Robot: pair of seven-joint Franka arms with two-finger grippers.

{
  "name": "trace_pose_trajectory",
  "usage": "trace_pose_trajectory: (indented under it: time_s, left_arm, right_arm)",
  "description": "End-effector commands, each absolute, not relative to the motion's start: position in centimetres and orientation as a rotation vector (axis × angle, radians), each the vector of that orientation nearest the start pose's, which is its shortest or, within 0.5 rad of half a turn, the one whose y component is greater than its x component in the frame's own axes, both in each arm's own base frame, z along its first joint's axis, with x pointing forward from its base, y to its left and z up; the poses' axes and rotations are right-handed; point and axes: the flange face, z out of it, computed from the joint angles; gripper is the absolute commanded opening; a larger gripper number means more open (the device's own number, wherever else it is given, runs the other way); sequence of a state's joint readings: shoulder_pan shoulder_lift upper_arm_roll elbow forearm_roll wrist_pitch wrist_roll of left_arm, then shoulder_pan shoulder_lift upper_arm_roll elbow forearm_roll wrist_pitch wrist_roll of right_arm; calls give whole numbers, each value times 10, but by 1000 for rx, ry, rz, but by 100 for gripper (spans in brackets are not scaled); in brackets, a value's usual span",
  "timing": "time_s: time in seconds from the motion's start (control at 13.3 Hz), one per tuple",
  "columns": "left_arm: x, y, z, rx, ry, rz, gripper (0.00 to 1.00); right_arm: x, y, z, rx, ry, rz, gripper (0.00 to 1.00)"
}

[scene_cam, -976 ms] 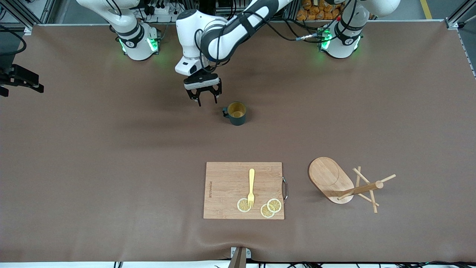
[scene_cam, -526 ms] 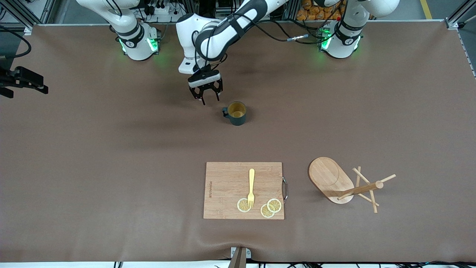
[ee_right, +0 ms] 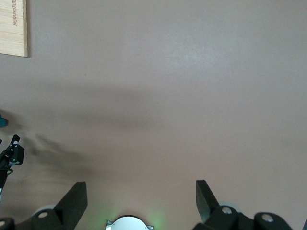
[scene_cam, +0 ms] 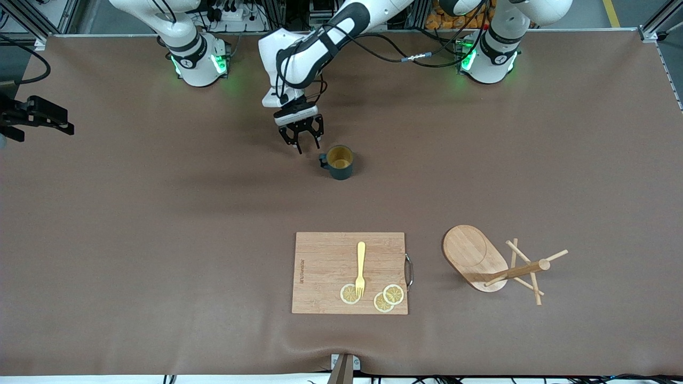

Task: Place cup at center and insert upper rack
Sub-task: 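Lower the open left gripper beside the mug handle, then close the left gripper on the mug handle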

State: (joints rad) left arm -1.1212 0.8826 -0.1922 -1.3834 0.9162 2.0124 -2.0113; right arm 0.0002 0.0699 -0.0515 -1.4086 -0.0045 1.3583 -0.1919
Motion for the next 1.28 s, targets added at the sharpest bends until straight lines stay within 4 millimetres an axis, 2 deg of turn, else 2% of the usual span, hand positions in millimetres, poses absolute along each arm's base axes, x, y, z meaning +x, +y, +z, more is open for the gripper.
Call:
trace_pose_trajectory:
  time_s: [0.0, 0.23, 0.38, 1.2]
  left_arm:
    - [252, -668, 173, -2778, -268, -1067, 59]
    - [252, -668, 168, -2767, -222, -1107, 57]
    - [245, -660, 156, -2746, -178, -1106, 58]
    - [248, -660, 158, -2769, -176, -1139, 52]
  right_arm:
    - [553, -24, 645, -3126, -219, 191, 100]
    - [553, -28, 643, -3125, -214, 195, 100]
    - [554, -24, 643, -3125, -219, 196, 100]
    - [558, -17, 636, -3123, -240, 212, 100]
